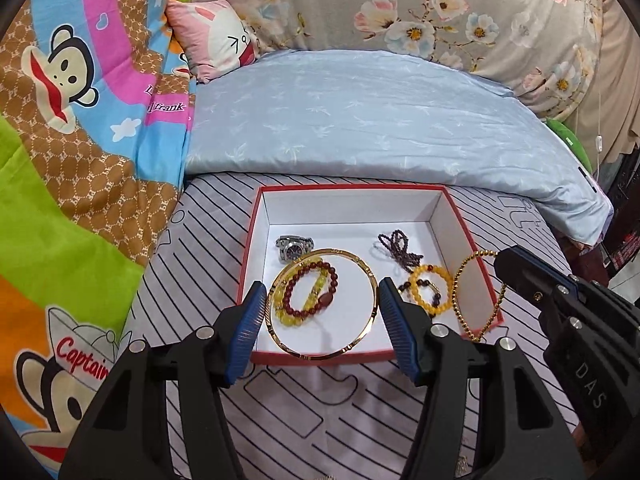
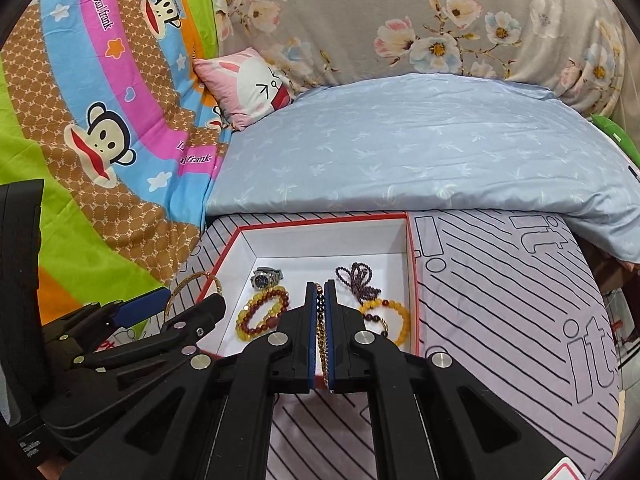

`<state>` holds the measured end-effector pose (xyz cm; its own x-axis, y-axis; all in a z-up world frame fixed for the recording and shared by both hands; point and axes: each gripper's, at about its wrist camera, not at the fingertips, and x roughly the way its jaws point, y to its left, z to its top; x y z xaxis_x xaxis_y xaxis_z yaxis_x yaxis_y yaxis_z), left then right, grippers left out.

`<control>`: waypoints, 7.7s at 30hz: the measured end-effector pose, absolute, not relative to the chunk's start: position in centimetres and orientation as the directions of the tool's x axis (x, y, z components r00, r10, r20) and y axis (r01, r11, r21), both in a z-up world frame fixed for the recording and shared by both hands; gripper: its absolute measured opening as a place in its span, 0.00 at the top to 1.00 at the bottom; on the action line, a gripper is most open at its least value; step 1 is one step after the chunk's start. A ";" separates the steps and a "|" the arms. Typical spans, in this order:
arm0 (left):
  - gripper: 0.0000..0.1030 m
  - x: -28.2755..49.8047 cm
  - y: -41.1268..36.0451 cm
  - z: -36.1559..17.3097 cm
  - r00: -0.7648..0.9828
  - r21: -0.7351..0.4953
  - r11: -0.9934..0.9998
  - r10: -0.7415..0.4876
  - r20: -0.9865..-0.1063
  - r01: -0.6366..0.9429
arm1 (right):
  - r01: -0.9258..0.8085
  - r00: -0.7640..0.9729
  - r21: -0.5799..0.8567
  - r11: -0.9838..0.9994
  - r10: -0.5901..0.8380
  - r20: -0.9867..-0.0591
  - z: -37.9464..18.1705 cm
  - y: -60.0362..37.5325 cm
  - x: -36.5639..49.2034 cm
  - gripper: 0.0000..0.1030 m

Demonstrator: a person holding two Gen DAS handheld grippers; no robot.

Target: Organize jewelry

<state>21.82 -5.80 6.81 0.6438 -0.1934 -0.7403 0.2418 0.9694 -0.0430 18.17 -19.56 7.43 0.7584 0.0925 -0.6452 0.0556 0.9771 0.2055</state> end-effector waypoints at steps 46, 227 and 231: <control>0.43 28.3 -7.3 1.7 0.596 0.003 0.982 -0.111 -0.795 0.187 | 0.087 0.696 0.128 0.988 0.032 -0.718 2.5 -19.3 24.2 0.81; 0.90 18.2 -5.2 10.1 0.687 -0.065 0.958 -0.247 -0.683 0.280 | 0.030 0.776 0.186 0.982 0.094 -0.624 9.2 -18.2 13.6 0.93; 0.90 19.9 -5.8 9.6 0.685 -0.054 0.962 -0.229 -0.692 0.268 | 0.038 0.772 0.176 0.984 0.083 -0.631 8.8 -18.4 15.4 0.93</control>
<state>19.87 -5.77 9.55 0.6848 -0.2293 -0.6917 0.2679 0.9620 -0.0537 15.45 -18.39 8.84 0.7716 0.0830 -0.6307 0.0378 0.9837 0.1756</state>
